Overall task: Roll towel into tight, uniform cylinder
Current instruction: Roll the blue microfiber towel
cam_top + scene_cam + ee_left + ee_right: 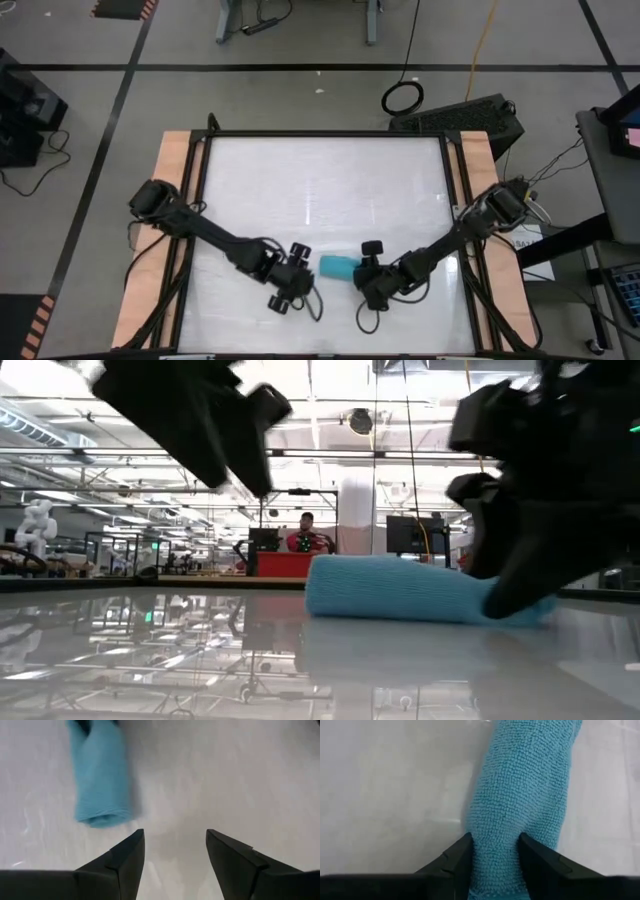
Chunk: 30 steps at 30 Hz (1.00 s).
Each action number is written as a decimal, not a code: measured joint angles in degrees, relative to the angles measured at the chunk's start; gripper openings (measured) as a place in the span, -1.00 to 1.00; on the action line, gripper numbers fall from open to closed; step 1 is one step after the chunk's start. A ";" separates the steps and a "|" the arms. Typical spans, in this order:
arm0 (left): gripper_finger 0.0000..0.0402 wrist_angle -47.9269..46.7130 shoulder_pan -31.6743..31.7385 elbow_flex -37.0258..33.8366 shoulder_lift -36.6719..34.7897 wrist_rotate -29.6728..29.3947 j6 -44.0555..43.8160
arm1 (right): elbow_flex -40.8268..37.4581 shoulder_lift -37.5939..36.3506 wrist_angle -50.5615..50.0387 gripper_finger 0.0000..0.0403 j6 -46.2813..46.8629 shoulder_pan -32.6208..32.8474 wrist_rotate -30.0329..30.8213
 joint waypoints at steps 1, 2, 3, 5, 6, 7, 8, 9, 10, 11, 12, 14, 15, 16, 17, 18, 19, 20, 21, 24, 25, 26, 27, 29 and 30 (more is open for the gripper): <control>0.08 -0.80 -0.87 0.03 -0.35 -0.91 -0.65 | -0.02 0.00 0.06 -0.29 -1.40 -0.85 0.01; 0.08 -1.89 -1.76 0.03 -0.80 -1.54 -1.15 | -0.02 0.00 0.08 -0.29 -2.82 -1.70 -0.01; 0.08 -2.92 -2.73 0.03 -1.23 -2.14 -1.84 | -0.02 0.00 0.17 -0.29 -4.30 -2.58 -0.01; 0.08 -3.89 -4.37 0.03 -2.14 -2.93 -3.03 | -0.04 0.00 0.39 -0.29 -7.17 -4.55 -0.02; 0.08 -4.47 -5.08 0.07 -2.57 -3.34 -3.55 | -0.04 0.00 0.56 -0.29 -8.74 -5.61 -0.21; 0.08 -5.21 -5.91 0.08 -2.85 -3.70 -3.81 | -0.04 0.00 0.85 -0.29 -10.39 -6.77 -0.81; 0.08 -5.57 -6.65 0.08 -2.98 -3.93 -4.22 | -0.04 0.00 1.26 -0.29 -12.15 -7.90 -1.54; 0.08 -5.71 -7.34 0.08 -3.10 -4.09 -4.65 | -0.04 0.00 1.76 -0.29 -14.04 -8.95 -2.25; 0.08 -6.02 -7.94 0.08 -3.37 -4.40 -4.96 | -0.04 0.00 2.41 -0.29 -16.03 -10.13 -3.06; 0.08 -6.35 -8.55 0.08 -3.68 -4.78 -5.20 | -0.04 0.00 3.18 -0.29 -17.86 -11.19 -3.91; 0.08 -6.39 -9.10 0.08 -3.93 -5.24 -5.66 | -0.06 0.00 3.85 -0.29 -19.54 -12.36 -4.78; 0.08 -6.42 -10.02 0.14 -4.05 -6.04 -6.60 | -0.07 0.02 4.99 -0.29 -22.32 -14.58 -6.37; 0.08 -6.97 -10.58 0.13 -4.05 -6.37 -7.00 | -0.07 0.03 5.39 -0.29 -23.24 -15.68 -6.82; 0.08 -7.75 -11.07 0.13 -4.09 -6.76 -7.72 | -0.07 0.07 5.76 -0.29 -24.15 -16.83 -7.42; 0.08 -8.48 -11.46 0.12 -4.19 -7.08 -8.14 | -0.07 0.07 6.03 -0.29 -24.89 -17.82 -7.74; 0.08 -9.24 -11.89 0.14 -4.28 -7.33 -8.57 | -0.07 0.09 6.27 -0.29 -25.70 -18.76 -7.77; 0.08 -10.24 -12.31 0.14 -4.30 -7.69 -9.28 | -0.07 0.09 6.65 -0.29 -26.50 -19.66 -7.88; 0.08 -11.44 -12.68 0.14 -4.30 -8.24 -9.76 | -0.07 0.09 6.94 -0.29 -27.41 -20.56 -8.55; 0.08 -12.61 -13.10 0.12 -4.30 -8.64 -10.49 | -0.07 0.09 7.23 -0.29 -28.39 -21.45 -9.72; 0.08 -14.64 -13.98 0.12 -4.30 -9.95 -12.24 | -0.07 0.09 8.45 -0.29 -29.38 -23.84 -12.71; 0.08 -15.31 -14.31 0.12 -4.30 -10.25 -12.63 | -0.07 0.09 8.97 -0.29 -29.43 -24.47 -13.44; 0.08 -15.64 -14.61 0.12 -4.30 -10.43 -12.68 | -0.09 0.02 9.54 -0.29 -29.45 -24.96 -14.07; 0.08 -15.65 -14.83 0.12 -4.30 -10.62 -12.71 | -0.12 -0.19 9.85 -0.28 -29.63 -25.32 -14.65; 0.08 -16.06 -15.37 0.13 -4.30 -11.67 -12.76 | 0.16 -0.28 9.96 -0.26 -30.52 -25.59 -14.85; 0.08 -16.48 -15.59 0.13 -4.30 -12.22 -12.77 | 0.40 -0.62 9.88 -0.24 -31.01 -25.59 -14.85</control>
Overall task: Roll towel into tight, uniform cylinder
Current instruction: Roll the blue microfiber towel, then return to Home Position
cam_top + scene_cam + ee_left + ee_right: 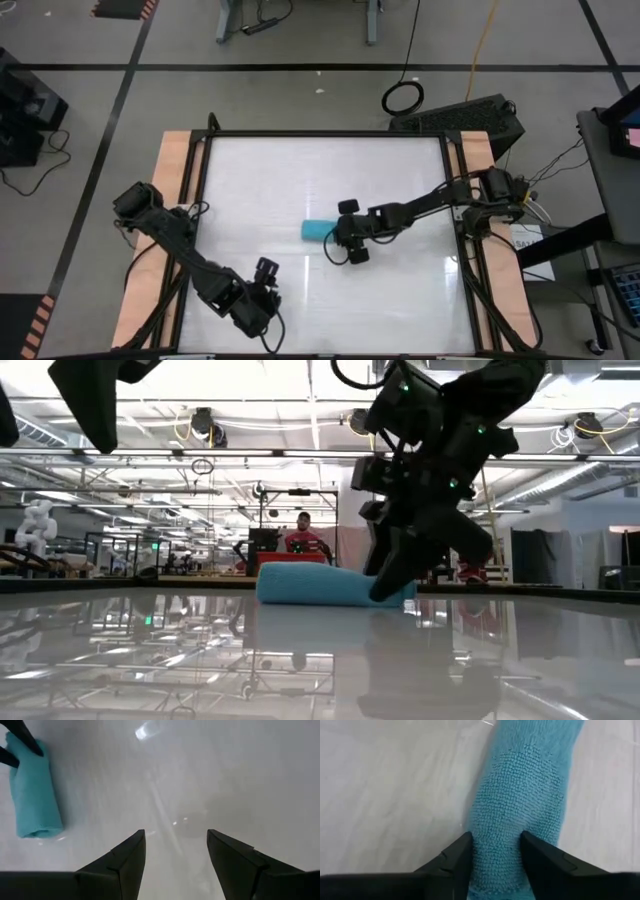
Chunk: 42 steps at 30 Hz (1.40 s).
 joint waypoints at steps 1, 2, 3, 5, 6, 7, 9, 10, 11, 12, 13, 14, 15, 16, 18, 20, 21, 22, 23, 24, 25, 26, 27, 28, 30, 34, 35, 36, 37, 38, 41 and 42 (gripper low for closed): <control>0.08 -0.36 -0.15 -0.01 0.00 -0.50 -0.01 | 0.27 -0.33 -0.27 -0.21 -0.36 0.02 -0.02; 0.08 -0.66 -0.22 0.01 0.00 -1.11 -0.03 | 0.76 -0.52 -0.41 -0.18 -0.57 0.02 0.00; 0.08 -0.90 -0.20 0.01 0.00 -1.61 -0.07 | 1.43 -0.86 -0.54 -0.15 -0.68 0.03 0.00; 0.08 -2.18 -0.16 0.01 -0.06 -2.92 -0.33 | 2.52 -1.60 -1.97 -0.09 -0.64 0.20 0.02; 0.08 -2.48 -0.15 0.01 -0.10 -3.78 -0.54 | 3.15 -2.07 -2.90 -0.06 -0.34 0.38 0.04; 0.08 -2.69 -0.15 0.01 -0.25 -5.01 -0.85 | 3.77 -2.54 -3.76 -0.03 -0.16 0.48 0.11; 0.08 -4.39 -0.15 0.01 -0.49 -7.09 -1.27 | 4.73 -3.76 -5.58 0.03 0.26 0.87 0.16; 0.08 -4.72 -0.15 0.01 -0.58 -8.05 -1.36 | 5.06 -4.52 -6.74 0.05 0.52 1.03 0.21; 0.08 -5.00 -0.15 0.01 -0.72 -8.96 -1.36 | 5.47 -5.24 -7.75 0.07 0.93 1.25 0.28; 0.08 -5.40 -0.15 0.01 -0.80 -9.68 -1.40 | 5.85 -6.02 -8.65 0.08 1.37 1.46 0.28; 0.08 -5.60 -0.15 0.01 -1.02 -10.30 -1.43 | 6.08 -6.90 -9.69 0.09 1.91 1.66 0.30; 0.08 -5.89 -0.15 0.01 -1.23 -11.10 -1.44 | 6.23 -7.90 -10.96 0.10 2.47 1.90 0.31; 0.08 -6.18 -0.15 0.01 -1.43 -11.92 -1.45 | 6.38 -8.96 -12.09 0.10 2.99 2.15 0.31; 0.08 -6.49 -0.15 0.01 -1.66 -12.78 -1.47 | 6.43 -9.96 -12.80 0.10 3.58 2.45 0.31; 0.08 -7.12 -0.15 -0.03 -2.30 -14.55 -1.89 | 6.49 -12.26 -14.68 0.10 4.81 3.08 0.35; 0.08 -7.22 -0.15 -1.18 -3.75 -17.00 -2.94 | 6.49 -14.72 -17.11 0.10 6.43 3.79 0.46; 0.08 -7.20 -0.15 -2.22 -4.77 -18.08 -3.52 | 6.49 -15.90 -18.34 0.10 7.32 4.18 0.53; 0.08 -7.14 -0.15 -3.37 -5.71 -19.11 -4.42 | 6.49 -17.18 -20.11 0.10 8.26 4.57 0.56; 0.08 -7.16 -0.15 -4.62 -6.82 -20.38 -5.56 | 6.49 -18.39 -21.75 0.10 9.21 4.98 0.59; 0.08 -7.16 -0.15 -6.07 -8.12 -21.51 -6.65 | 6.49 -19.58 -23.13 0.10 10.28 5.39 0.65; 0.08 -6.96 -0.15 -7.57 -9.49 -22.45 -7.75 | 6.49 -20.73 -24.49 0.10 11.30 5.89 0.78; 0.08 -6.43 -0.15 -9.07 -10.99 -23.38 -8.77 | 6.49 -22.10 -26.25 0.10 12.39 6.51 1.09; 0.08 -5.53 -0.15 -10.62 -12.60 -24.28 -9.62 | 6.49 -23.36 -28.10 0.10 13.48 7.19 1.81; 0.08 -4.19 -0.15 -12.40 -14.29 -25.12 -10.31 | 6.49 -24.61 -29.45 0.10 14.52 7.84 2.37; 0.08 -1.17 -0.13 -16.12 -17.87 -26.25 -10.85 | 6.49 -27.33 -32.03 0.10 16.79 9.35 3.47; 0.08 8.28 0.47 -24.09 -25.41 -27.48 -10.06 | 6.49 -32.65 -36.86 0.10 22.16 12.75 6.05; 0.08 10.92 0.73 -25.97 -27.10 -27.49 -9.71 | 6.48 -34.01 -38.13 0.10 23.66 13.79 6.98; 0.08 13.42 1.00 -27.75 -28.87 -27.48 -9.10 | 6.33 -35.32 -38.96 0.10 24.93 14.93 8.18; 0.08 15.90 1.23 -29.63 -30.53 -27.41 -8.50 | 5.93 -36.61 -38.96 0.10 26.22 16.12 9.29; 0.08 18.41 1.44 -31.32 -32.02 -27.36 -7.28 | 5.33 -38.08 -38.90 0.10 27.24 17.32 10.41; 0.08 28.15 2.21 -36.37 -36.34 -25.85 -3.09 | 2.96 -42.30 -39.16 0.10 30.90 20.98 13.84; 0.08 31.74 2.52 -38.05 -37.65 -25.16 -1.36 | 2.00 -43.63 -38.90 0.10 32.23 22.15 15.09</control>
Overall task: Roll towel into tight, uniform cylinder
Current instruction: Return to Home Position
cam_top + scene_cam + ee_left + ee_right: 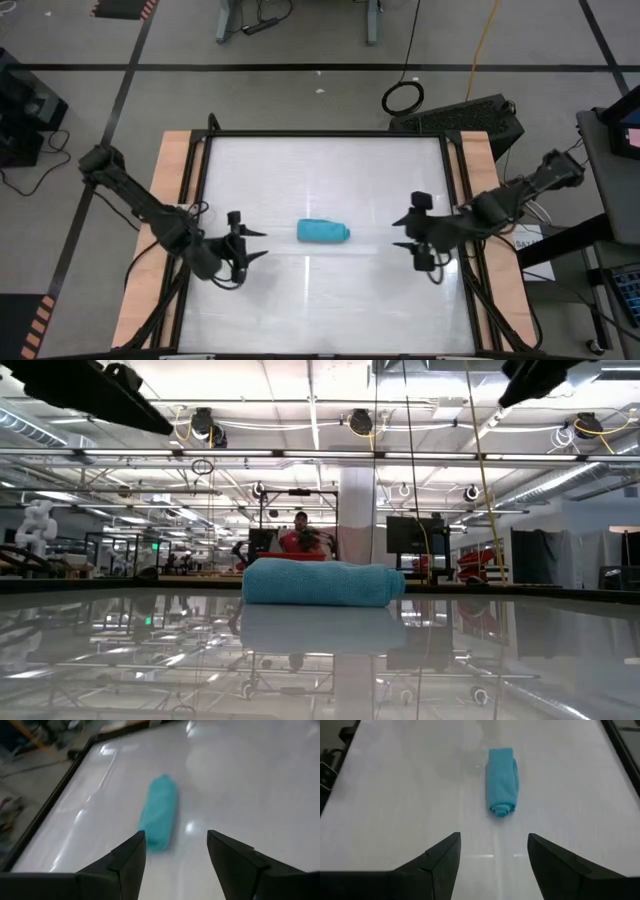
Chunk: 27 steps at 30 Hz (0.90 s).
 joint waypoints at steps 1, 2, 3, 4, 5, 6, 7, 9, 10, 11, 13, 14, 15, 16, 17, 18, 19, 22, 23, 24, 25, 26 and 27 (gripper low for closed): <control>0.08 4.00 0.41 -1.67 -1.18 0.93 1.75 | -1.10 -1.27 0.25 0.10 1.25 1.18 1.04; 0.08 7.79 0.92 -3.28 -2.18 1.96 3.52 | -2.45 -2.59 0.44 0.10 2.53 2.34 2.10; 0.08 11.08 1.46 -4.79 -3.13 3.09 5.06 | -3.78 -3.81 1.32 0.10 3.59 3.30 3.20; 0.08 14.00 2.11 -6.22 -3.94 4.20 6.39 | -5.13 -4.99 2.63 0.10 4.46 4.29 4.07; 0.08 16.88 2.80 -7.45 -4.59 5.65 7.51 | -6.74 -6.14 4.22 0.10 5.16 5.28 5.02; 0.08 19.40 3.57 -8.59 -5.17 7.02 8.38 | -8.38 -7.20 5.72 0.10 5.69 6.08 5.93; 0.08 21.14 4.40 -9.66 -5.66 8.15 9.11 | -10.14 -8.23 7.61 0.10 5.90 6.85 6.67; 0.08 24.55 6.05 -11.61 -6.07 10.51 9.80 | -13.81 -9.97 12.31 0.10 5.84 8.01 7.77; 0.08 26.26 6.96 -12.64 -6.23 11.91 10.37 | -15.76 -10.83 14.51 0.10 5.60 8.41 8.09; 0.08 27.87 7.85 -13.51 -6.28 13.51 10.68 | -17.71 -11.64 16.60 0.10 5.26 8.64 8.26; 0.08 30.89 9.64 -15.04 -6.26 16.56 10.93 | -21.71 -13.03 22.01 0.10 4.27 8.82 8.40; 0.08 32.68 10.58 -15.97 -6.26 17.74 11.00 | -23.81 -13.68 24.74 0.10 3.85 8.80 8.42; 0.08 34.32 11.49 -16.83 -6.26 18.90 11.05 | -25.94 -14.32 27.60 0.10 3.10 8.80 8.40; 0.08 35.88 12.50 -17.74 -6.26 19.92 11.09 | -27.93 -14.88 30.56 0.10 2.22 8.80 8.42; 0.08 36.76 13.46 -18.47 -6.26 20.91 11.09 | -29.92 -15.45 33.64 0.10 1.28 8.80 8.40; 0.08 37.83 14.44 -19.18 -6.26 21.83 11.07 | -31.98 -16.01 36.80 0.10 0.31 8.73 8.49; 0.08 39.26 15.43 -19.99 -6.26 22.73 11.04 | -33.89 -16.58 39.80 0.10 -0.75 8.69 8.97; 0.08 43.64 18.29 -22.51 -6.26 25.74 10.92 | -39.46 -18.59 47.87 0.10 -3.40 8.60 9.61; 0.08 44.80 19.20 -23.19 -6.26 26.69 10.68 | -41.07 -19.36 50.26 0.10 -4.04 8.40 9.65; 0.08 46.28 20.04 -23.85 -6.24 27.64 10.65 | -42.64 -20.17 52.46 0.09 -4.63 8.16 9.63; 0.08 47.67 20.84 -24.42 -6.24 28.59 10.61 | -44.04 -21.16 54.09 0.07 -5.25 7.82 9.64; 0.08 49.15 21.63 -24.98 -6.26 29.55 10.59 | -45.29 -22.17 55.28 0.05 -5.94 7.46 9.65; 0.08 50.20 22.41 -25.52 -6.26 30.32 10.61 | -46.32 -23.17 56.23 0.03 -6.70 7.05 9.69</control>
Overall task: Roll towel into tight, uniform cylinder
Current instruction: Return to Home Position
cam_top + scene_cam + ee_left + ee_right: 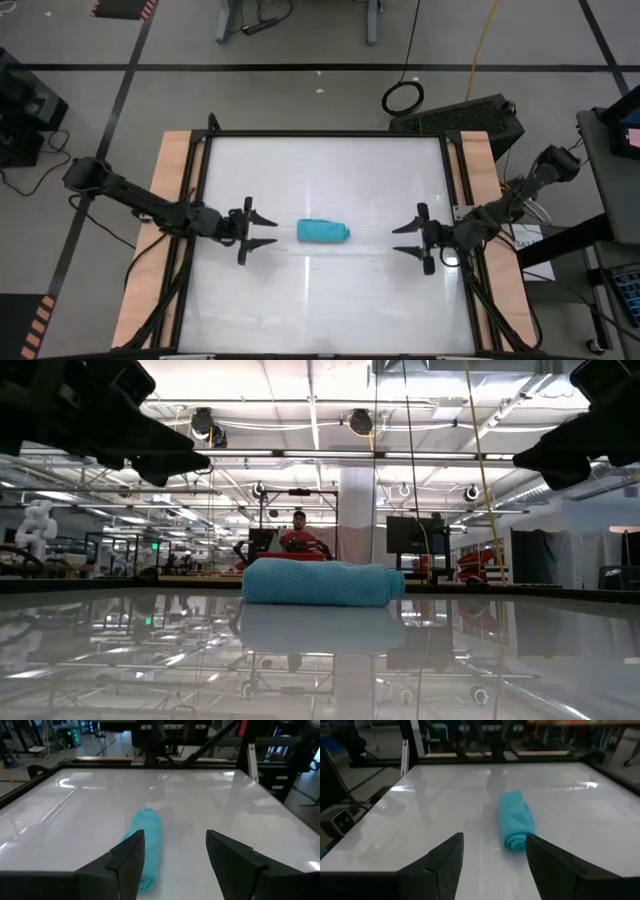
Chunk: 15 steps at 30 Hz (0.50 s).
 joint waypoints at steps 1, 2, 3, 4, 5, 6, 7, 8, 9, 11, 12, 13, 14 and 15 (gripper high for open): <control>0.08 0.29 0.80 -0.40 0.00 0.52 -0.01 | -0.89 -1.11 0.76 0.00 -0.97 -0.52 0.00; 0.08 0.67 1.57 -0.73 0.02 0.86 -0.02 | -1.72 -2.26 1.40 -0.03 -2.10 -1.05 -0.02; 0.08 1.01 2.30 -0.87 0.02 1.35 -0.02 | -2.56 -3.46 2.24 -0.05 -3.29 -1.66 -0.03; 0.08 1.19 3.05 -0.88 0.02 1.94 -0.04 | -3.20 -4.56 2.99 -0.08 -4.62 -2.23 -0.03; 0.08 1.24 3.73 -0.89 0.02 2.43 -0.04 | -3.62 -5.83 3.15 -0.11 -6.05 -2.84 -0.07; 0.08 1.22 4.39 -0.92 0.02 3.19 -0.03 | -4.00 -7.22 3.25 -0.14 -7.44 -3.46 -0.14; 0.08 1.21 4.99 -0.94 0.03 3.90 -0.02 | -4.32 -8.50 3.25 -0.17 -8.68 -4.05 -0.20; 0.08 1.23 5.62 -0.94 0.04 4.55 -0.01 | -4.61 -9.74 3.32 -0.19 -9.98 -4.64 -0.24; 0.08 1.32 6.21 -0.94 0.04 5.10 0.01 | -4.98 -11.06 3.22 -0.21 -11.25 -5.24 -0.35; 0.08 1.48 7.34 -0.94 0.04 5.95 0.21 | -6.00 -13.80 2.92 -0.25 -13.27 -6.39 -0.48; 0.08 1.48 7.87 -0.94 0.04 6.22 0.39 | -6.60 -15.20 2.89 -0.26 -14.21 -6.97 -0.52; 0.08 1.50 8.30 -0.94 0.04 6.33 0.39 | -7.32 -16.61 2.85 -0.27 -14.80 -7.55 -0.64; 0.08 2.05 8.78 -1.18 0.04 6.36 0.39 | -8.09 -18.05 2.75 -0.28 -15.16 -8.14 -0.69; 0.08 3.66 9.21 -1.95 0.04 6.44 0.39 | -8.87 -19.40 2.55 -0.29 -15.39 -8.77 -0.91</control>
